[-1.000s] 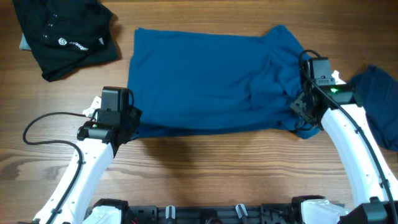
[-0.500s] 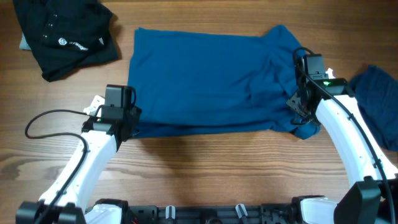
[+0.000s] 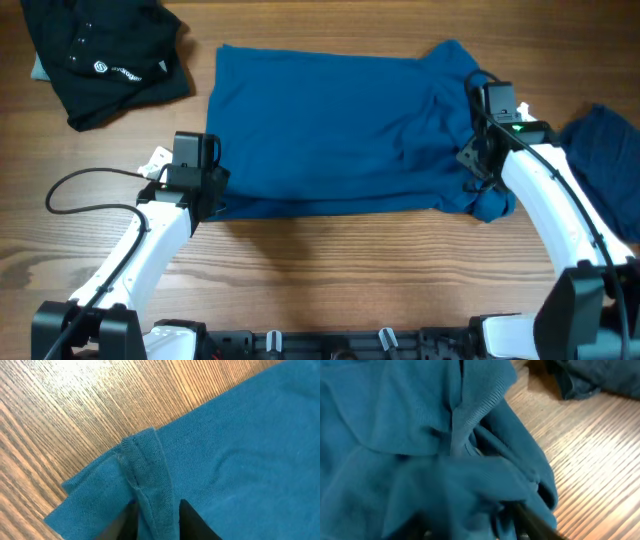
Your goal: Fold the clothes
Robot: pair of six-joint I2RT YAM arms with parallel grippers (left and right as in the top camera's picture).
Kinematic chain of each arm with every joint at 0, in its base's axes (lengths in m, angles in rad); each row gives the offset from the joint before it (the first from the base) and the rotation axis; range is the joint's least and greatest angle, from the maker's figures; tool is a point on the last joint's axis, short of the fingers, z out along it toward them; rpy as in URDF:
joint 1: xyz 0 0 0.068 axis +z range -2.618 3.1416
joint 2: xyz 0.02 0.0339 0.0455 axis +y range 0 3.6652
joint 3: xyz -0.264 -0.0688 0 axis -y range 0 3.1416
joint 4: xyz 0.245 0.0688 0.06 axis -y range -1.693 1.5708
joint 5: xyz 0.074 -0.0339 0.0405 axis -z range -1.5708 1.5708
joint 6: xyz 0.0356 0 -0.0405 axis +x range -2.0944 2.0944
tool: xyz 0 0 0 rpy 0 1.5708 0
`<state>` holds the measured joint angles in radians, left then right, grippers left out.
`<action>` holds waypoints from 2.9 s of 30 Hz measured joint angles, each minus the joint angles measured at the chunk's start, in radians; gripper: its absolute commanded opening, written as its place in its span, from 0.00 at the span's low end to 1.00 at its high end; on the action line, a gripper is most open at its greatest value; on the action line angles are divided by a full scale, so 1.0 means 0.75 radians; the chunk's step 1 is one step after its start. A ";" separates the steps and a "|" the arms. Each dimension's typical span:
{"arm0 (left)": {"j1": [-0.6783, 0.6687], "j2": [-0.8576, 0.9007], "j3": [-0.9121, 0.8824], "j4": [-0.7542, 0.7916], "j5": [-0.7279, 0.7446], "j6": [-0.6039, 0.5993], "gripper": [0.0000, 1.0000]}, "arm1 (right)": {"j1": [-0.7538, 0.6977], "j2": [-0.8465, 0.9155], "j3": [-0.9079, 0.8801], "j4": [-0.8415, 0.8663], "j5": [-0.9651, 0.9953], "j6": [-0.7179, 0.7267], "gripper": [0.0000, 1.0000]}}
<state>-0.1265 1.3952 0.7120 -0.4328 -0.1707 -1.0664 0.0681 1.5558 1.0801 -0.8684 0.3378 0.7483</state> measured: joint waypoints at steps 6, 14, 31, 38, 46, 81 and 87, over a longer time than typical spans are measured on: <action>0.000 0.000 0.000 0.001 -0.007 0.062 0.44 | 0.000 0.027 0.000 0.032 -0.001 -0.085 0.91; 0.000 -0.021 0.013 -0.014 -0.007 0.246 0.76 | 0.000 0.004 0.109 -0.152 0.009 -0.159 1.00; 0.000 -0.449 0.072 -0.314 0.153 0.348 1.00 | 0.260 -0.220 0.260 -0.239 -0.936 -0.371 0.93; 0.018 -0.536 0.072 -0.445 0.150 0.349 1.00 | 0.423 -0.220 0.129 -0.131 -0.789 0.187 0.93; 0.042 -0.536 0.072 -0.533 0.145 0.348 1.00 | 0.432 -0.198 -0.133 0.202 -0.701 0.528 0.85; 0.042 -0.459 0.072 -0.566 0.145 0.348 1.00 | 0.432 0.179 -0.208 0.614 -0.628 0.607 0.24; 0.042 -0.459 0.072 -0.568 0.145 0.349 1.00 | 0.432 0.179 -0.208 0.694 -0.598 0.612 0.17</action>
<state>-0.0948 1.0512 0.7662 -0.8589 -0.0616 -0.8047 0.3923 1.6897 0.9241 -0.3481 -0.1104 1.2072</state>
